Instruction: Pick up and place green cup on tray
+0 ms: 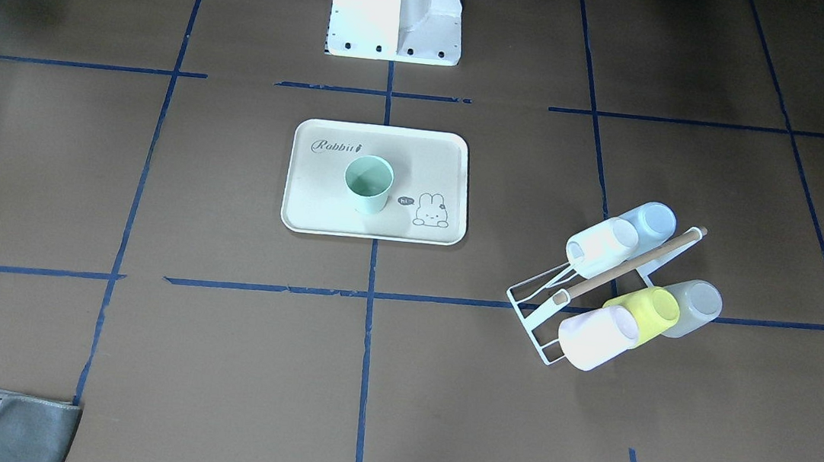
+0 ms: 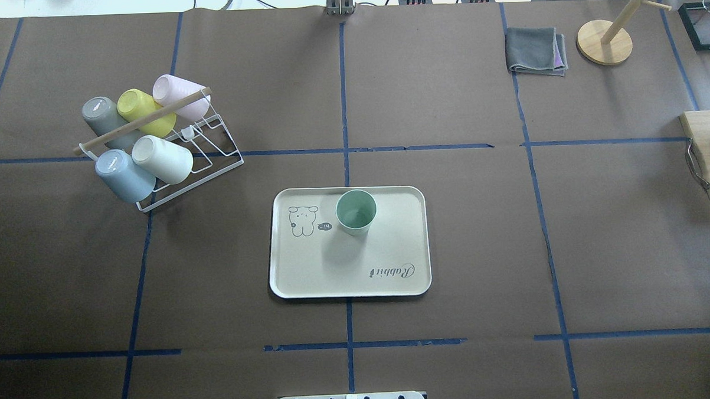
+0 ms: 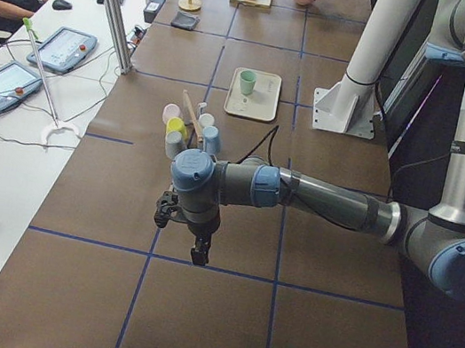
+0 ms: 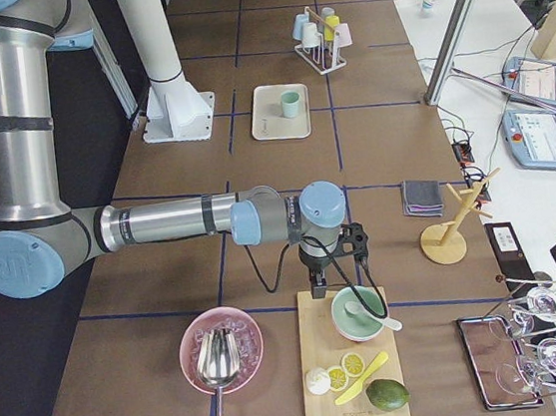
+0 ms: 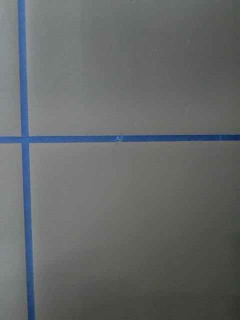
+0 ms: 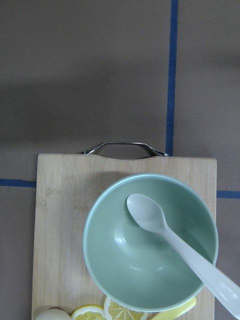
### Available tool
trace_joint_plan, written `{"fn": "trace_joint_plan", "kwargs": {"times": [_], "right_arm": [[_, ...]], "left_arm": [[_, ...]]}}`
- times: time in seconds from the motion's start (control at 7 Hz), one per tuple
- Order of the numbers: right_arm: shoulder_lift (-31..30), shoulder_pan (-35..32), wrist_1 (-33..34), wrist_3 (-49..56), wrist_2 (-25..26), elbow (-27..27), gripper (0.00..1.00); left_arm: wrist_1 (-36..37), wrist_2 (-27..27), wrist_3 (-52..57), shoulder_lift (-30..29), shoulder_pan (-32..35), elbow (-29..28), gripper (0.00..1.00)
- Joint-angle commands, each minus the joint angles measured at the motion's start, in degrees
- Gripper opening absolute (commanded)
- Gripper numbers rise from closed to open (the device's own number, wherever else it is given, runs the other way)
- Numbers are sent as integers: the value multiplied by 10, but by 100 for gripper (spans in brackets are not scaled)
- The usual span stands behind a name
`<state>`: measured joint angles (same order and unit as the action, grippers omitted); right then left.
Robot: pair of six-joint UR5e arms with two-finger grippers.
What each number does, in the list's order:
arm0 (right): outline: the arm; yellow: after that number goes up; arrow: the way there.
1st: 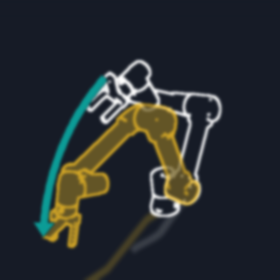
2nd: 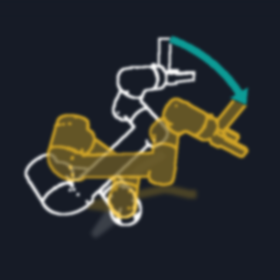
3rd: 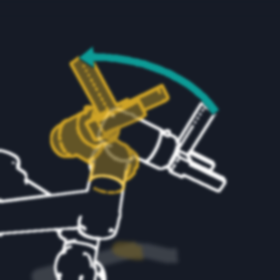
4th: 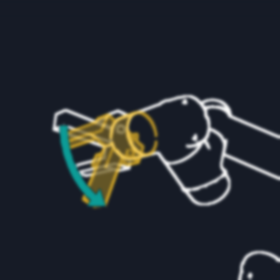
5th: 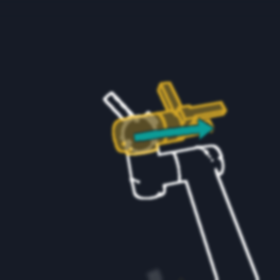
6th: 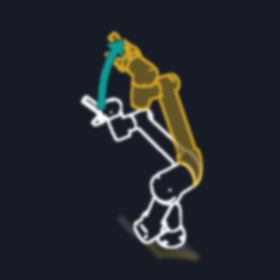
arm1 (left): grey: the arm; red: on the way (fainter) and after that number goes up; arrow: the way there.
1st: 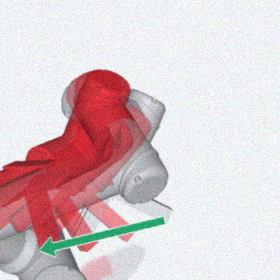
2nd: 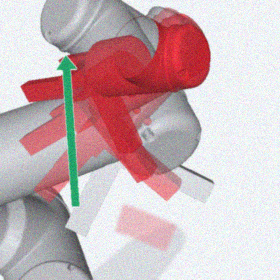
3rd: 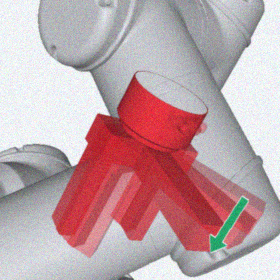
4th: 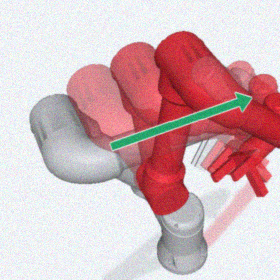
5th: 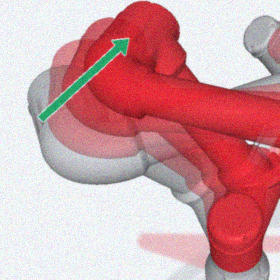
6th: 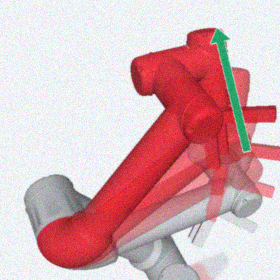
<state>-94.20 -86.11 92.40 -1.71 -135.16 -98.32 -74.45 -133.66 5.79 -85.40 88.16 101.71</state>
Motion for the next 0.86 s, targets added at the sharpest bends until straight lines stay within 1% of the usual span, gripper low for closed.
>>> {"fn": "trace_joint_plan", "kwargs": {"times": [0.0,0.29,0.43,0.71], "right_arm": [[4,1,2,0,1,0,100],[6,2,2,0,8,0,100],[7,2,2,0,9,0,100],[7,1,2,0,9,-1,100]], "left_arm": [[-3,-1,2,-6,0,-20,100],[-3,-5,54,-6,-1,-33,100],[-9,-6,49,-7,0,-43,100],[-19,-6,42,-9,0,-42,100]]}}
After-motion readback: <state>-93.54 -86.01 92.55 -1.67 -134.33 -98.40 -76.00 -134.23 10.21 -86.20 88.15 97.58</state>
